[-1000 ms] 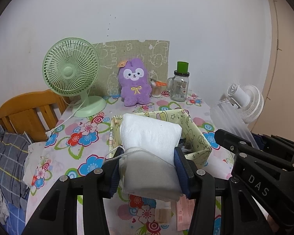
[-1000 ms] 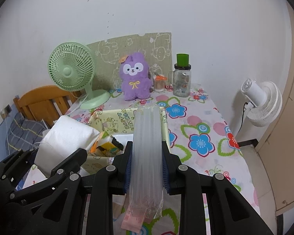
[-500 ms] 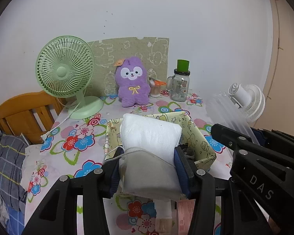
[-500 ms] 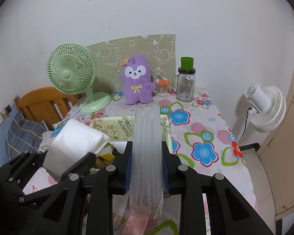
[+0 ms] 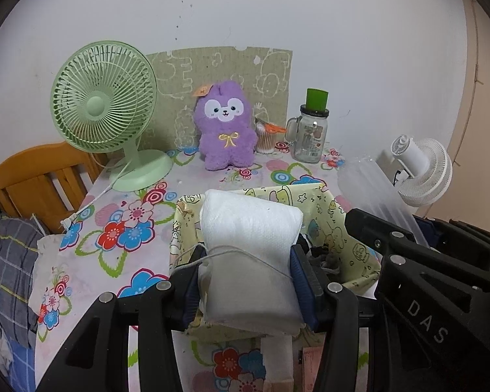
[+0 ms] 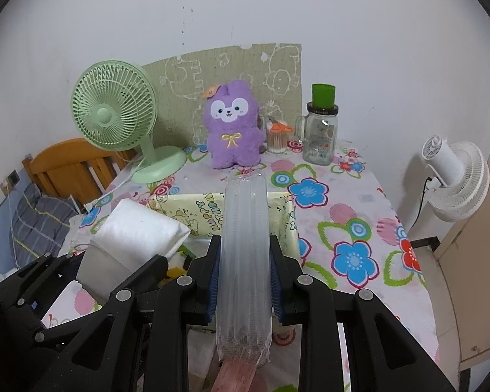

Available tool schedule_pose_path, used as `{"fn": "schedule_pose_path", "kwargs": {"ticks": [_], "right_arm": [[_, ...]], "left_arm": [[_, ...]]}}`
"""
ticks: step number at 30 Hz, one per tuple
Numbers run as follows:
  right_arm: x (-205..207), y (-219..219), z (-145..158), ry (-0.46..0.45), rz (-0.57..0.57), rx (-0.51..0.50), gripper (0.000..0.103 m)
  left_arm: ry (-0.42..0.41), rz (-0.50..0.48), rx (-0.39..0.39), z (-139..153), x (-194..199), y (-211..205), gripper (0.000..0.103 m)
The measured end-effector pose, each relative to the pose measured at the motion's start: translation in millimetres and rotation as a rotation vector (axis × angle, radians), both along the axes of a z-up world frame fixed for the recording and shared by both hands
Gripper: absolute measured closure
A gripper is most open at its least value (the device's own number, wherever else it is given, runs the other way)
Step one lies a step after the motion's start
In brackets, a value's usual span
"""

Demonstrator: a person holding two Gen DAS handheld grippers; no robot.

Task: Organize soft objects
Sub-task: 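Lift the white cloth and straw pack and carry both over the fabric box, then lower the cloth and straw pack into the box and open both tools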

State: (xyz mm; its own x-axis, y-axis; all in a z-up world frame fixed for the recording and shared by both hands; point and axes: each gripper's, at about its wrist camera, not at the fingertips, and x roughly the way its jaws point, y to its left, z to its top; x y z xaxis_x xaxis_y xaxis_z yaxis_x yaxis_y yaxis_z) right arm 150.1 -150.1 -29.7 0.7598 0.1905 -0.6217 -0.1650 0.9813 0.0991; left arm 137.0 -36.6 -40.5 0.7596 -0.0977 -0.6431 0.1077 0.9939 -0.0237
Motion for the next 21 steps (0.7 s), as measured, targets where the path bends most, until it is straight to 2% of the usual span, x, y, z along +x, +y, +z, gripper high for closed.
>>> {"fn": "schedule_pose_path", "kwargs": {"ticks": [11, 14, 15, 17, 21], "right_arm": [[27.2, -0.7, -12.9, 0.040, 0.010, 0.006, 0.074], [32.8, 0.0, -17.2, 0.052, 0.012, 0.006, 0.074], [34.8, 0.1, -18.3, 0.056, 0.011, 0.005, 0.074], [39.1, -0.3, -21.3, 0.065, 0.009, 0.004, 0.074], [46.3, 1.9, -27.2, 0.082, 0.015, 0.007, 0.074]], "left_arm": [[0.035, 0.002, 0.007, -12.6, 29.7, -2.9, 0.051], [0.042, 0.001, 0.007, -17.3, 36.0, -5.3, 0.041], [0.043, 0.000, 0.007, -19.0, 37.7, -5.5, 0.034], [0.051, 0.007, 0.010, -22.3, 41.4, -5.8, 0.026], [0.067, 0.022, 0.008, -27.1, 46.1, -2.0, 0.024]]}}
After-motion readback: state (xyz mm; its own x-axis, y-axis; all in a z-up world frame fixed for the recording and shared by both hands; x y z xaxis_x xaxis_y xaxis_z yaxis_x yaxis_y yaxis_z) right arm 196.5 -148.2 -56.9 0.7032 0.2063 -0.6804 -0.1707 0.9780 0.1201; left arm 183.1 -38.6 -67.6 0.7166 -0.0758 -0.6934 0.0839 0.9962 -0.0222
